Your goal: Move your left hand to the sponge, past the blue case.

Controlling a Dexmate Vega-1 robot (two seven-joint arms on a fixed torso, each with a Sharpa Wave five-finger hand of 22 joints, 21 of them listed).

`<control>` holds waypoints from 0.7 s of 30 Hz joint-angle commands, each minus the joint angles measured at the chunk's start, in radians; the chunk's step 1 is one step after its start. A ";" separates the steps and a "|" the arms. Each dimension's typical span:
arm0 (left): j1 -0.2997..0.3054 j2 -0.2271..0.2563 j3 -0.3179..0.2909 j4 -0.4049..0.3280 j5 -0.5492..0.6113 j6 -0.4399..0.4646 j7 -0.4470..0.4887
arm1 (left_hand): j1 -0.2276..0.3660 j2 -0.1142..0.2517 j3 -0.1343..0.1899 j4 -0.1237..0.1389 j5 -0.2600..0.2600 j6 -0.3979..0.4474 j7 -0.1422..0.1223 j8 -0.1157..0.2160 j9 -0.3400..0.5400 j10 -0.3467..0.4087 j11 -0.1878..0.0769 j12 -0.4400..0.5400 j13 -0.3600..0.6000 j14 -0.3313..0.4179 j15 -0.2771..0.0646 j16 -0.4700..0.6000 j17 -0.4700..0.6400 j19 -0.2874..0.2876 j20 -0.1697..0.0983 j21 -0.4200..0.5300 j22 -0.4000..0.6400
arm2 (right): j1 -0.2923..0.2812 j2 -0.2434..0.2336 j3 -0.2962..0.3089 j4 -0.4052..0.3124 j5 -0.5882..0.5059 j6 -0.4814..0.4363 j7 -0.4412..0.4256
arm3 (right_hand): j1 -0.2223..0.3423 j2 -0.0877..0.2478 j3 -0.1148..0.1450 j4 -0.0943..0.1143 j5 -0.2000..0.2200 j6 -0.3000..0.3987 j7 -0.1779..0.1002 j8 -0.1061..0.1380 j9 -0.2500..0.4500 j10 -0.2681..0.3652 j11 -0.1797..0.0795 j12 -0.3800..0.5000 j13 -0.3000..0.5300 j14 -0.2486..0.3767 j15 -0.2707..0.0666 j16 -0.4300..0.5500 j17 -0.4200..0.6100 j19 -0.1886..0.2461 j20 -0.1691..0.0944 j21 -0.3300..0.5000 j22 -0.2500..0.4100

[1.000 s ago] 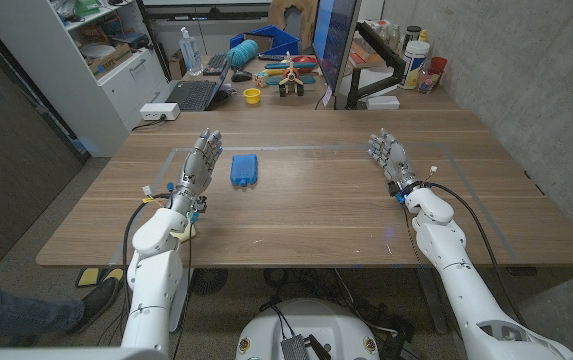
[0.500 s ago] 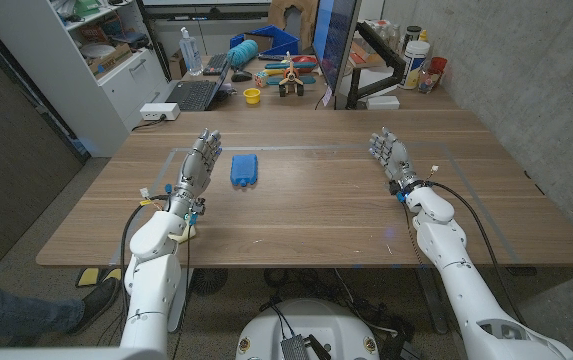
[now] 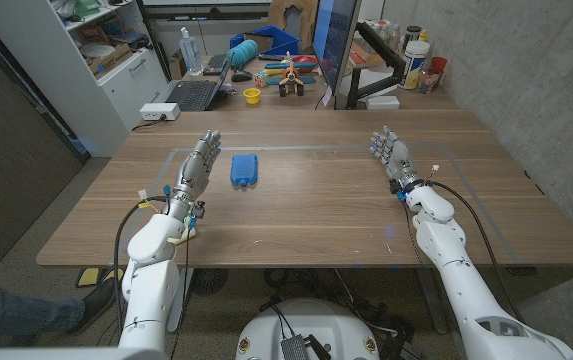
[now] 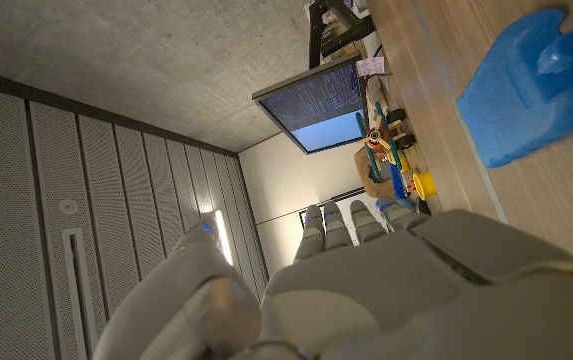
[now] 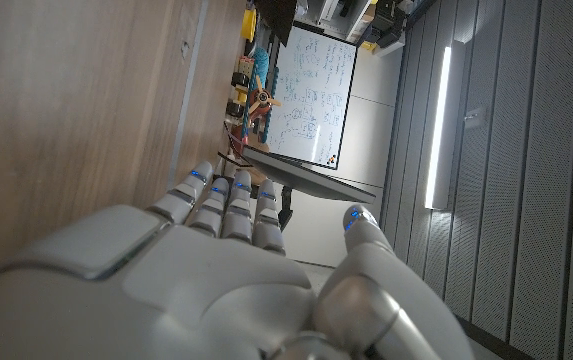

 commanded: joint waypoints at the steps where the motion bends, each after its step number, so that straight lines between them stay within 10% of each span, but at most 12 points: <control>1: 0.038 -0.001 0.003 -0.036 0.016 -0.029 0.011 | 0.012 0.001 0.003 -0.008 0.002 0.009 0.002 0.006 0.005 0.008 -0.003 0.006 0.003 0.006 0.002 0.009 0.004 -0.002 0.008 0.008 0.003 | 0.009 0.007 0.009 0.018 0.013 0.016 0.011 | 0.006 0.009 -0.004 0.001 0.003 0.010 -0.001 -0.001 0.003 0.007 -0.001 0.001 0.006 0.009 -0.003 -0.002 0.003 0.002 0.007 -0.003 0.003; 21: 0.103 -0.012 -0.018 -0.086 0.039 -0.045 0.044 | 0.026 0.004 0.004 -0.016 0.000 0.019 0.001 0.006 0.005 0.014 -0.008 0.007 0.003 0.011 0.003 0.008 0.004 0.001 0.015 0.009 0.003 | 0.016 0.008 0.018 0.023 0.020 0.024 0.011 | 0.007 0.011 -0.009 -0.001 0.004 0.011 -0.003 -0.001 0.003 0.008 0.001 0.000 0.006 0.010 -0.004 -0.002 0.003 0.003 0.008 -0.008 0.004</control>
